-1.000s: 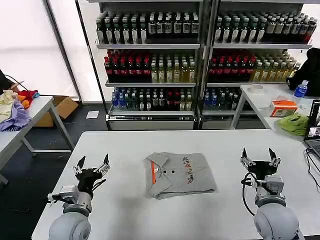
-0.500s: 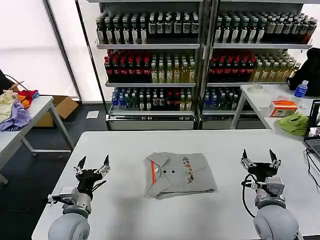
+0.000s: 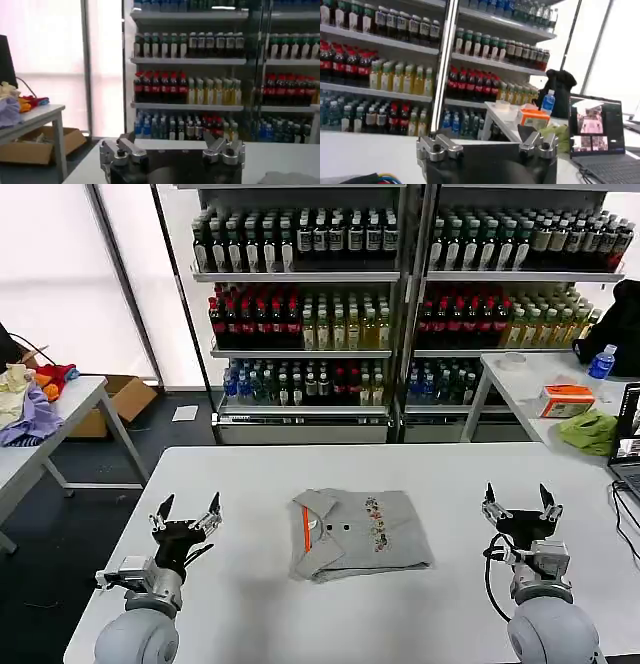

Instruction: Fold and organize the clothes.

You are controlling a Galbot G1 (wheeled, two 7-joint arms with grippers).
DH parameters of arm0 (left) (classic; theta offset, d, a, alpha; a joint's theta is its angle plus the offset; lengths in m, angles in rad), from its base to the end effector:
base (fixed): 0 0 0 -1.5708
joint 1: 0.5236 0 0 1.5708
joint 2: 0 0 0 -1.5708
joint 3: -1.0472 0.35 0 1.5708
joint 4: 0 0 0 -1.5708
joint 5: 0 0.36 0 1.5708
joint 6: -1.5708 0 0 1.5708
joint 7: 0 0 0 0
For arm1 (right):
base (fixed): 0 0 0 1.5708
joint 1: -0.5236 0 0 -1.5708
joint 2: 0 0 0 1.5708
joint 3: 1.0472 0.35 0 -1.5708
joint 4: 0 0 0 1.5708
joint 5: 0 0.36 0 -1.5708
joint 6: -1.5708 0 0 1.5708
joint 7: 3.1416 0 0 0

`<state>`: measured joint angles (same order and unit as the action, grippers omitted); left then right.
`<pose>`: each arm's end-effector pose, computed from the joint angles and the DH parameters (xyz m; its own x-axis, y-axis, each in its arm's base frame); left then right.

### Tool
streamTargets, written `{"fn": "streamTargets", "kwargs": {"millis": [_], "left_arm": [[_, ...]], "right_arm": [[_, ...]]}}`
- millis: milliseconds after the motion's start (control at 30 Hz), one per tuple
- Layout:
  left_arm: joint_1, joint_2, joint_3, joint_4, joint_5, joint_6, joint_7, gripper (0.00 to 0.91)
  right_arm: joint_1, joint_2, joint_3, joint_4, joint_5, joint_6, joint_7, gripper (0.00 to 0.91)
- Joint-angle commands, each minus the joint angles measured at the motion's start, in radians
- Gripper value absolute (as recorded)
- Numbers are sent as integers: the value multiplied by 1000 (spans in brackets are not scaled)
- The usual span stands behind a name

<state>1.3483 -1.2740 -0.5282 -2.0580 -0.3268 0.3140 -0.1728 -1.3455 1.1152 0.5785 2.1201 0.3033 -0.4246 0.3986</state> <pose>0.2525 0.0545 -0.2597 -0.9883 -0.0271 0.1502 -0.0292 0.9995 -0.0120 0.2524 -0.0864 -0.2221 -0.9565 0.2646 0.1229 0.2337 0.9470 -0.2203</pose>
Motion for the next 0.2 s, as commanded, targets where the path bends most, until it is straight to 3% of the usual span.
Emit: {"fn": "streamTargets", "kwargs": {"millis": [33,200], "left_arm": [[0,1,1,-4,1,4,16,907],[1,0,0,-3,-2,10,18,907]], "right_arm": [[-5,0,0,3,1,1,-7,907],[-12,-1,0,7,1,2,-7,907]]}}
